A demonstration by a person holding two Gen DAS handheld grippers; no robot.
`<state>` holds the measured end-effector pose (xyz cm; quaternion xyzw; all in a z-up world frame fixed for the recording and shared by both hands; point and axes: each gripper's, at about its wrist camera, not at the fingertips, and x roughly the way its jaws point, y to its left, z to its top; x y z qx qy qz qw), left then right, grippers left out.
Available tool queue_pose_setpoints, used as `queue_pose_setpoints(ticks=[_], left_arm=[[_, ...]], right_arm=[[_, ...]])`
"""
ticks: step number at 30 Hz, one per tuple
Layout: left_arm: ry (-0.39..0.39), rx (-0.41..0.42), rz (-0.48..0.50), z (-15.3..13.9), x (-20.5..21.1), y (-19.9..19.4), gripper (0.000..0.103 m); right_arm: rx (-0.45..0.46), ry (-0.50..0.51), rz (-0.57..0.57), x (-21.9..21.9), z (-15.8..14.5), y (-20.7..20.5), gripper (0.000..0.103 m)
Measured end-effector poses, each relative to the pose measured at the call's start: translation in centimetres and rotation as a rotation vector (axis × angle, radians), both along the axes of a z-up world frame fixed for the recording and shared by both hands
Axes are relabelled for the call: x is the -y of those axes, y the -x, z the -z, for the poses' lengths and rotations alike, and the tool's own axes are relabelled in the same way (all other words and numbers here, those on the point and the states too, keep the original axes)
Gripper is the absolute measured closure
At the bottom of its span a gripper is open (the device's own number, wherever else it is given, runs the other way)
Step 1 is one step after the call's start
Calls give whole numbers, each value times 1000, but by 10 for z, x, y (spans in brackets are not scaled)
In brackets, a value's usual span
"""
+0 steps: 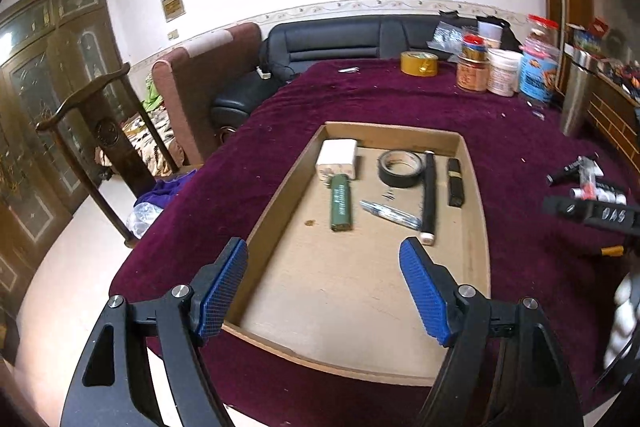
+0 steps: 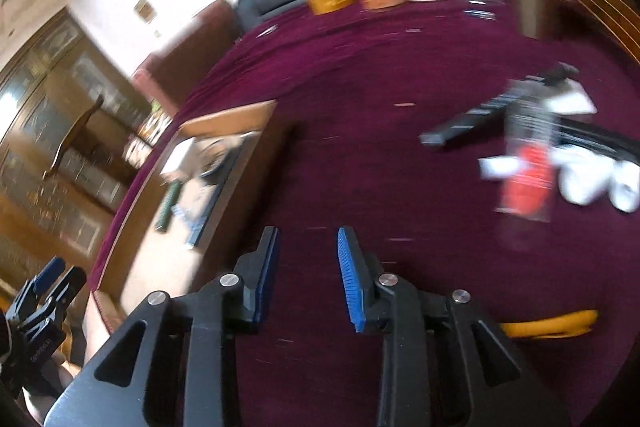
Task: Organize rigid objects
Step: 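Withdraw both grippers up and out of the cardboard tray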
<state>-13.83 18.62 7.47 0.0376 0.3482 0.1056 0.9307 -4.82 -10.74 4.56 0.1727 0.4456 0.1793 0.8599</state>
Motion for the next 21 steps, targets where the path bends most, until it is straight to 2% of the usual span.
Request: queue_pose_setpoints(ticks=[6, 10, 15, 21], left_arm=[[-45, -39, 49, 6, 32, -1, 30], [-82, -55, 78, 8, 51, -3, 30], [-104, -72, 100, 9, 65, -3, 30], [-115, -88, 118, 11, 74, -3, 30]], right_arm=[[0, -38, 169, 83, 1, 4, 76], [14, -38, 257, 122, 0, 4, 76], [11, -38, 321, 151, 3, 4, 75], [1, -41, 349, 166, 9, 4, 75]])
